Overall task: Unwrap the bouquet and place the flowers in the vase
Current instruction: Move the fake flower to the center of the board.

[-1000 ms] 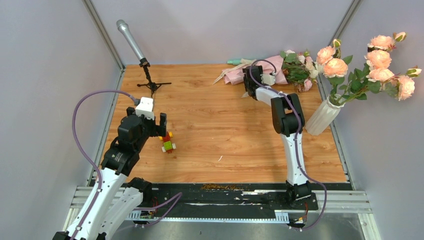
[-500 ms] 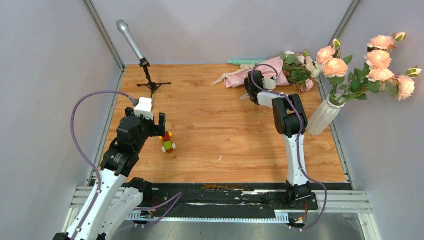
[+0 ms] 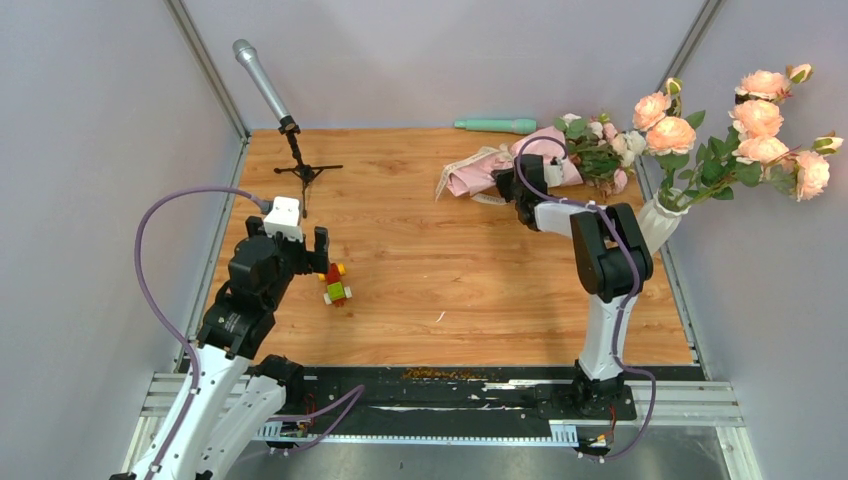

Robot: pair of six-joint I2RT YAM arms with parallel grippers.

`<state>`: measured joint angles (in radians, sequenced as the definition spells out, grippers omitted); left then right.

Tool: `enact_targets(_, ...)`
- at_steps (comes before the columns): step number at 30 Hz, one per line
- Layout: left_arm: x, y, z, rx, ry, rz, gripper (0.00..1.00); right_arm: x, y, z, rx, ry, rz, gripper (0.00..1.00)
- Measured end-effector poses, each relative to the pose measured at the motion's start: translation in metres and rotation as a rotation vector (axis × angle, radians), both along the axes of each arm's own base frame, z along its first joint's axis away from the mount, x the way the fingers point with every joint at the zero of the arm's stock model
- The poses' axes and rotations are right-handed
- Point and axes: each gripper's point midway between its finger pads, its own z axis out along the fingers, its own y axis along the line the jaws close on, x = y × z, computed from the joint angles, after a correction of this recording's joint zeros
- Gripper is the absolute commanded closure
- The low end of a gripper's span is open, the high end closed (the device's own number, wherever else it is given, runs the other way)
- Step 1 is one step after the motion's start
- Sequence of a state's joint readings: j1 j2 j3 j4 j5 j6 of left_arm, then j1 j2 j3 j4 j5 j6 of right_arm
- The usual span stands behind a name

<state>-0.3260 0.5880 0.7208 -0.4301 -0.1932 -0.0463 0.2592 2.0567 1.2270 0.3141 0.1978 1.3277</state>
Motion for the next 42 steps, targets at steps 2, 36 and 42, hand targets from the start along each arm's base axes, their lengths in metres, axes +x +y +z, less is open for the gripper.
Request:
enact_targets(2, -0.001, 0.000, 0.001, -0.001, -0.004, 0.000, 0.00, -0.009, 0.007, 0.013, -0.019, -0.020, 0.062, 1.00)
enact_targets(36, -0.005, 0.001, 0.003, -0.006, -0.024, -0.004, 0.00, -0.215, 0.219, 0.002, -0.439, -0.268, 1.461, 1.00)
enact_targets(42, -0.006, -0.013, -0.001, -0.070, 0.003, -0.050, 0.00, -0.262, 0.196, -0.031, -0.514, -0.183, 1.594, 1.00)
